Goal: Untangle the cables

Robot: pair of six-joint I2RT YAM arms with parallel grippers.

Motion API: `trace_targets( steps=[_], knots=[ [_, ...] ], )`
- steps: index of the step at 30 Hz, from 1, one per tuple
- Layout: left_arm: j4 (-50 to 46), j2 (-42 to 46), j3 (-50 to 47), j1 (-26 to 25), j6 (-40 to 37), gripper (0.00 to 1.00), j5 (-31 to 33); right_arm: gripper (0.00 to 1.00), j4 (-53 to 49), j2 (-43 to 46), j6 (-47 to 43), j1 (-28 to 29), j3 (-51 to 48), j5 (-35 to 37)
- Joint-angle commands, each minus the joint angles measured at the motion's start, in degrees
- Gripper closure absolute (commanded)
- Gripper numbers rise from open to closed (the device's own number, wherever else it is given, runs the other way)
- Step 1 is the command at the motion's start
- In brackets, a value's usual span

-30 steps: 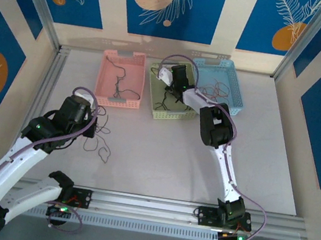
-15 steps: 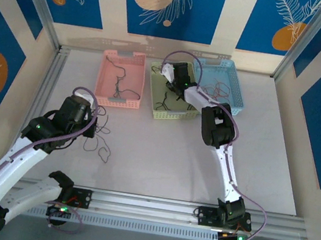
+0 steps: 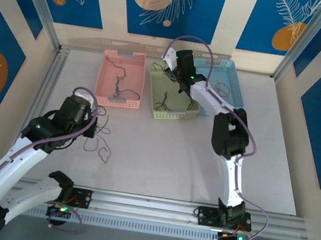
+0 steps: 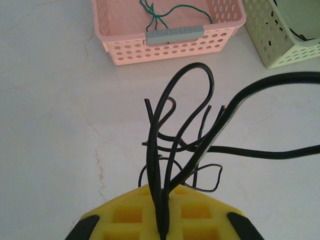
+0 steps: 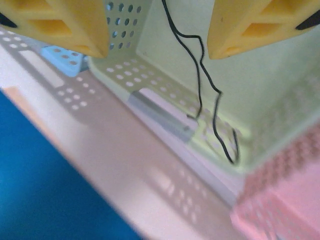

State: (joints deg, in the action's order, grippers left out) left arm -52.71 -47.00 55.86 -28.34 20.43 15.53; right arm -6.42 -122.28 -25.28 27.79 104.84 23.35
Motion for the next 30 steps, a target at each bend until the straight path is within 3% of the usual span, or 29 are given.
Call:
trace_targets(
  steps=[1,9,14,21,30],
  knots=[
    [0.50,0.47,-0.49,0.56,-0.86,1.00,-0.33,0.45,3.23,11.66,9.51,1.57,-8.35,-6.71],
    [0.67,1.09,-0.40,0.56,-0.92,1.00,-0.77,0.48,15.44,34.58,21.24,9.53,-42.98,-38.86],
    [1.28,2.68,-0.65,0.54,-1.00,1.00,-1.51,0.48,31.79,33.26,30.19,17.75,-56.63,-52.05],
    [1.34,2.99,-0.68,0.50,-1.00,1.00,-1.55,0.47,41.95,19.22,35.49,26.89,-55.37,-54.36],
    [1.20,2.93,-0.65,0.56,-0.91,1.00,-1.03,0.47,46.55,10.54,39.38,28.73,-50.26,-53.64]
  ],
)
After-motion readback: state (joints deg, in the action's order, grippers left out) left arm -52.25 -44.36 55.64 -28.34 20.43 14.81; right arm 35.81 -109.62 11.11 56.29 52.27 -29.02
